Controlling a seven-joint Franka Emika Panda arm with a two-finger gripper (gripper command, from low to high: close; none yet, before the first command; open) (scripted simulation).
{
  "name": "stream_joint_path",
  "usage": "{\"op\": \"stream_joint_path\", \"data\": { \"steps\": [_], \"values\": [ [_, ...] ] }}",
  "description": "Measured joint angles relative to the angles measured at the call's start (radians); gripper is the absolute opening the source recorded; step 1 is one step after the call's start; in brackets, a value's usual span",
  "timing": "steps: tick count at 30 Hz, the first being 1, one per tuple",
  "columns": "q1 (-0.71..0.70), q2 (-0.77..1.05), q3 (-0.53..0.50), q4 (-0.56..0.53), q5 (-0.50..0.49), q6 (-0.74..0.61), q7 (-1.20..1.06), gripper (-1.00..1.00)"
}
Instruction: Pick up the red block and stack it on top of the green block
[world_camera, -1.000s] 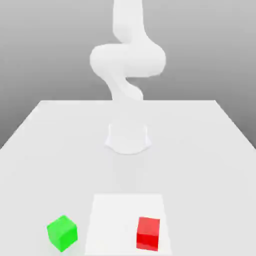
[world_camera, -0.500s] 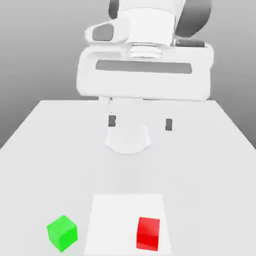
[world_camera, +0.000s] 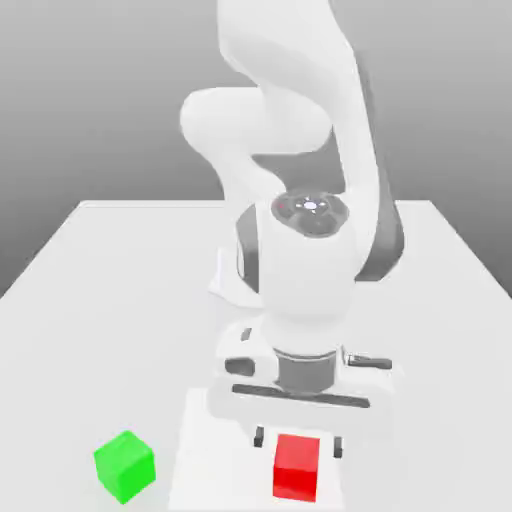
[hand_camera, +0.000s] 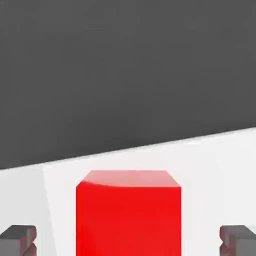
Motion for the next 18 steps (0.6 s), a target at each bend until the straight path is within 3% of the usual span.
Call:
{"op": "stream_joint_path", "data": {
  "steps": [6, 12, 18],
  "values": [
    [0.002, 0.011, -0.003, 0.002, -0.005, 0.010, 0.004, -1.00],
    [-0.026, -0.158, 0.035, -0.025, 0.053, -0.132, -0.042, -1.00],
    [-0.119, -0.198, -0.007, -0.018, 0.059, -0.186, -0.235, -1.00]
  ]
}}
